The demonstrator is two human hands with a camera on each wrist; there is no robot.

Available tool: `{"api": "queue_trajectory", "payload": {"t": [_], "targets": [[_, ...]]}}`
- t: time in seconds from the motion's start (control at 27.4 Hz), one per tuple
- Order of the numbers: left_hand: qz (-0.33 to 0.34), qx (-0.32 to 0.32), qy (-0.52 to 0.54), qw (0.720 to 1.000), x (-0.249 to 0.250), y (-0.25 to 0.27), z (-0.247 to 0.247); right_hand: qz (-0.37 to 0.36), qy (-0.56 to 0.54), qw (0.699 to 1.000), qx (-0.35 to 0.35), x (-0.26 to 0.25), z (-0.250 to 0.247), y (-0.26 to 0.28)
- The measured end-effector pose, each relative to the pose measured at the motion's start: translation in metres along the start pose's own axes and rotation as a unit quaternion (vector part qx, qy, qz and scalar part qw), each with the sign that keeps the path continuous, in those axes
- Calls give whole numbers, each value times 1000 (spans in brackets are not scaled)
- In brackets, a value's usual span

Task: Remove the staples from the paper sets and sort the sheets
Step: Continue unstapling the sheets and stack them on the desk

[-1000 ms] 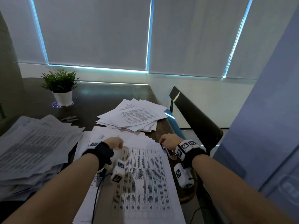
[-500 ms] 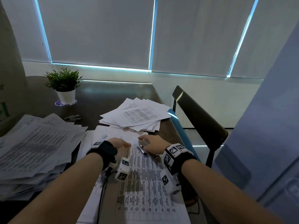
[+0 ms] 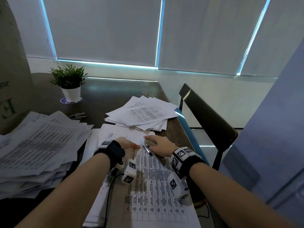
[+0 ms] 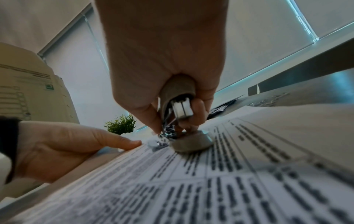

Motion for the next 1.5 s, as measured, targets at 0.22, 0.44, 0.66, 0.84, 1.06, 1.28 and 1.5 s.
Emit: {"api": "queue_trajectory", "payload": {"t": [0.22,0.44,0.66,0.84,1.06,1.28,1.5], "targets": [[-4,-4,-29,1000,3,-3,-1,8,16,1000,0,-3,11,-10],[-17,7,-38,999,3,-8,0,1,51,998,20,-14,18,-18],[0,25,-47,999,3,-12,2,8,51,999,18,-12,19,-22],[7,44,-18,999,4,-11,6,17,14,999,-34,-5,8,-26],[24,44,-1,999,3,-10,6,18,-90,994,-63,2,1,-30],[17,59,6,998,4,-10,7,20,-160,986,-47,15,5,-34],[21,56,-12,998,5,-9,8,115,-371,920,-45,35,3,-31]]}}
Point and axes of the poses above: each hand's wrist, its own y-axis away from the middle knuckle, its own z-axis out of the palm, x = y × z, the point moved 1 cm from there along -y, towards the middle knuckle
